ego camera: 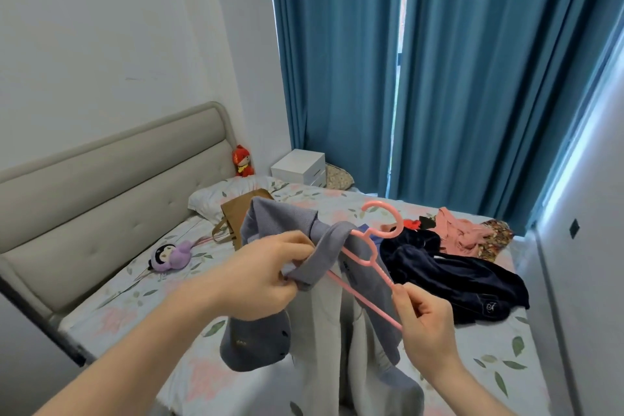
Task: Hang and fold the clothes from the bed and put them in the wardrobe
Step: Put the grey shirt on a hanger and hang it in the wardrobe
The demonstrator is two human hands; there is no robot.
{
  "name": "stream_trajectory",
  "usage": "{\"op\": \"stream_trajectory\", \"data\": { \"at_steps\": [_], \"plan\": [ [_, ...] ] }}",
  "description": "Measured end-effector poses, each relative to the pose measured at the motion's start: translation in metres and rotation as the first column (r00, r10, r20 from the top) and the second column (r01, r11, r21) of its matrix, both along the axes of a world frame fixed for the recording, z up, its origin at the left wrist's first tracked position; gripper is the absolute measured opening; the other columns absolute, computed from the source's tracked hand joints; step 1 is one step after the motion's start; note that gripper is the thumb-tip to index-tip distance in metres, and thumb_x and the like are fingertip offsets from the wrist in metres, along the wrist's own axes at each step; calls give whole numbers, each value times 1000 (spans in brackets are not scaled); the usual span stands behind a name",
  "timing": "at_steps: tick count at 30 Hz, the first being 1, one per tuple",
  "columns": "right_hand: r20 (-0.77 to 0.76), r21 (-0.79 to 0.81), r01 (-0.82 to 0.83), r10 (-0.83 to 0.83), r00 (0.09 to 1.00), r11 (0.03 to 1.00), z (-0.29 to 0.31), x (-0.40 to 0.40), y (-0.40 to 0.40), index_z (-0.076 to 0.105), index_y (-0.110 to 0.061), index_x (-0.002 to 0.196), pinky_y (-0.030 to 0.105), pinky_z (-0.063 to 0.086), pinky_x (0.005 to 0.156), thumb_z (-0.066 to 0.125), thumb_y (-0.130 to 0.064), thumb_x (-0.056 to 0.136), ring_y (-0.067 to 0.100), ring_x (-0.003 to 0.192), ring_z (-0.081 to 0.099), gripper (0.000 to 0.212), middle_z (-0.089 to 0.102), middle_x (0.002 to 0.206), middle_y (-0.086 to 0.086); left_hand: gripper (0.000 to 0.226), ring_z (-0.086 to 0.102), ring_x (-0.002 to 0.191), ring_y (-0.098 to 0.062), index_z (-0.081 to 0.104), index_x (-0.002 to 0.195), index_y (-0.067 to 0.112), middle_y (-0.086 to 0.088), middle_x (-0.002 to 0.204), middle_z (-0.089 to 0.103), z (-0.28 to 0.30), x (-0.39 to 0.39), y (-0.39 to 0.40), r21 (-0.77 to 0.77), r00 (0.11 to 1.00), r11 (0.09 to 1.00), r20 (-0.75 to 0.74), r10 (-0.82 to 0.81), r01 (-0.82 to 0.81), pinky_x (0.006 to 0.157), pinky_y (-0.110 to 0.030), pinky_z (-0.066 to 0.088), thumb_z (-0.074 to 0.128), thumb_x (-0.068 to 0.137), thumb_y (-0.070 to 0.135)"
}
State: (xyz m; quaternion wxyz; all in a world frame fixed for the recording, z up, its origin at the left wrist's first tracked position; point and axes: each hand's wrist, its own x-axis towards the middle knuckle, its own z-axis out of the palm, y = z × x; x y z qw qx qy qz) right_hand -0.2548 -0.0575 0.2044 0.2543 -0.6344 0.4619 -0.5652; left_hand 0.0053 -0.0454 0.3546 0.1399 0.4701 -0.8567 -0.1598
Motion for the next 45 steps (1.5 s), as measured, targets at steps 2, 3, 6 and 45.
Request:
{"op": "stream_trajectory", "data": {
  "at_steps": [2, 3, 6, 45],
  "plan": [
    [13, -6, 4, -4, 1000, 1000, 1, -3, 0, 37, -19, 57, 25, 21, 50, 48, -46, 96, 6, 50, 28, 49, 33, 52, 4, 36, 56, 89, -3, 62, 86, 40, 26, 97, 57, 14, 2, -7, -127, 995, 992, -102, -13, 0, 68, -23, 46, 56, 79, 5],
    [25, -5, 2, -2, 1000, 1000, 1, -3, 0, 37, -19, 57, 24, 21, 49, 49, -47, 96, 6, 50, 28, 49, 33, 52, 5, 37, 57, 89, -3, 61, 85, 39, 27, 96, 58, 18, 3, -12, -237, 987, 971, -157, -23, -15, 70, -23, 46, 56, 78, 3],
    [41, -6, -6, 6, 999, 1000, 0, -1, -2, 38, -19, 57, 26, 22, 50, 49, -47, 95, 7, 50, 28, 49, 33, 53, 5, 38, 54, 117, -8, 63, 120, 31, 17, 127, 56, 20, 6, -36, -352, 991, 932, -127, 48, -90, 93, -27, 46, 66, 84, 21],
    [10, 434, 13, -19, 1000, 901, 46, -45, -141, 73, -12, 76, 30, 46, 67, 70, -3, 87, 16, 74, 61, 14, 71, 73, -1, 20, 52, 66, -7, 63, 76, 40, 12, 74, 62, 35, 67, -67, -223, 983, 960, -110, 147, -168, 60, -33, 46, 72, 85, 24]
  ]
}}
